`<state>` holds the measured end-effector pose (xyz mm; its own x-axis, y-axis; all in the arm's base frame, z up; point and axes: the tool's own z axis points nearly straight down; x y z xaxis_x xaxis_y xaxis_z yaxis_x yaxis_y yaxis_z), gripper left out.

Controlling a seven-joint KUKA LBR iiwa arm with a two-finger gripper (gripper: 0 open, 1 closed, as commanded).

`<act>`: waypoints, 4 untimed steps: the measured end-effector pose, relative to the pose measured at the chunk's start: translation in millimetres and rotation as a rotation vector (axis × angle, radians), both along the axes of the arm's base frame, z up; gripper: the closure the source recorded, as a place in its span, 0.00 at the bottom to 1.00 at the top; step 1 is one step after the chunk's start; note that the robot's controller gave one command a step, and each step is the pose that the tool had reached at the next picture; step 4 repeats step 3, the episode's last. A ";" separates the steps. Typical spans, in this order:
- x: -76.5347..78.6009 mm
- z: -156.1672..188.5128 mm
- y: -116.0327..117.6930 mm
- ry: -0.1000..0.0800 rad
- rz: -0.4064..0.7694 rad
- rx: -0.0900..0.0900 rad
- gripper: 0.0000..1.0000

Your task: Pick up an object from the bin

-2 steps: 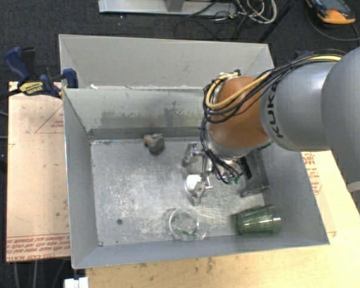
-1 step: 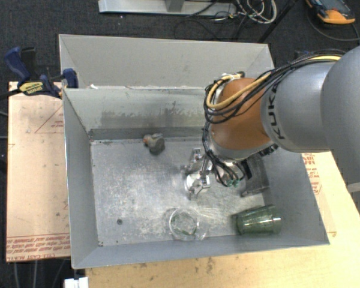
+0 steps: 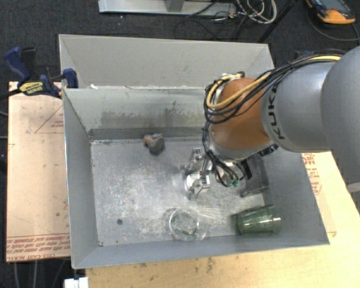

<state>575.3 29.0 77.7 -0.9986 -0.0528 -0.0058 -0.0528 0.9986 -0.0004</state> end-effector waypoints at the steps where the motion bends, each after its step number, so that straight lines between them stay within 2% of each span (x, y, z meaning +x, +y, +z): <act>1: -0.7 3.9 0.1 0.003 -0.001 0.000 1.00; 2: -0.4 10.1 0.4 0.000 -0.001 0.001 1.00; 3: -2.8 18.6 0.5 0.010 -0.001 0.001 1.00; 4: -2.8 18.6 0.5 0.010 -0.001 0.001 1.00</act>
Offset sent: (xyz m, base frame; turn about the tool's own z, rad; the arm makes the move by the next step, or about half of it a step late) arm -0.0001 -0.0002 0.0163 0.0000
